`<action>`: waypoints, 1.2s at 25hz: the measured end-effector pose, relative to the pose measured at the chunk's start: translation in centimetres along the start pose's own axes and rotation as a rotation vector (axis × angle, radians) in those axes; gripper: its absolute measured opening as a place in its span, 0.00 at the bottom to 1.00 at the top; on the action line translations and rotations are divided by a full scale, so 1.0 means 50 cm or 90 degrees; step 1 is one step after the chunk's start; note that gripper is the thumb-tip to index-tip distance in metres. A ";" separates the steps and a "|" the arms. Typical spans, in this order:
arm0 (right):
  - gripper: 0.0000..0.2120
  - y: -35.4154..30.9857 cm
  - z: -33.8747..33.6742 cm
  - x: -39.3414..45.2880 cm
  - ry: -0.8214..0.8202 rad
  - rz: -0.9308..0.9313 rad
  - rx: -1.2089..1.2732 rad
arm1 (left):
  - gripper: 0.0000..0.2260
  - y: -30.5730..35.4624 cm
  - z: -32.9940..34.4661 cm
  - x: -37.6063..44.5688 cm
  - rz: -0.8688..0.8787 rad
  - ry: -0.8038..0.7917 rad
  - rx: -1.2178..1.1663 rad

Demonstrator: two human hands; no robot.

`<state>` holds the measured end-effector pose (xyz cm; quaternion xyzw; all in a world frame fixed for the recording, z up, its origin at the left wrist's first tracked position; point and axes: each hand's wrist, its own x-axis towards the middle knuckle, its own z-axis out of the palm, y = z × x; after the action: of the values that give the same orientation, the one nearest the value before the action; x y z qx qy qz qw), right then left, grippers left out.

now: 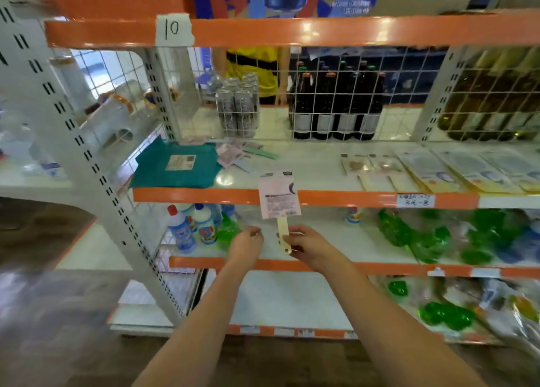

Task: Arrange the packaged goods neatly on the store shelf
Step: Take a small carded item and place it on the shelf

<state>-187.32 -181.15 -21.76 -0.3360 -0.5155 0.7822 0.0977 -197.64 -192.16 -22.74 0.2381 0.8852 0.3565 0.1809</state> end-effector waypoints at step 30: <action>0.10 0.171 0.039 -0.152 0.102 -0.002 0.001 | 0.10 -0.043 0.006 -0.094 -0.044 -0.201 -0.537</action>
<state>-181.17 -190.24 -25.51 -0.3968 -0.5061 0.7528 0.1405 -194.26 -195.95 -23.77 0.1656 0.6315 0.6389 0.4070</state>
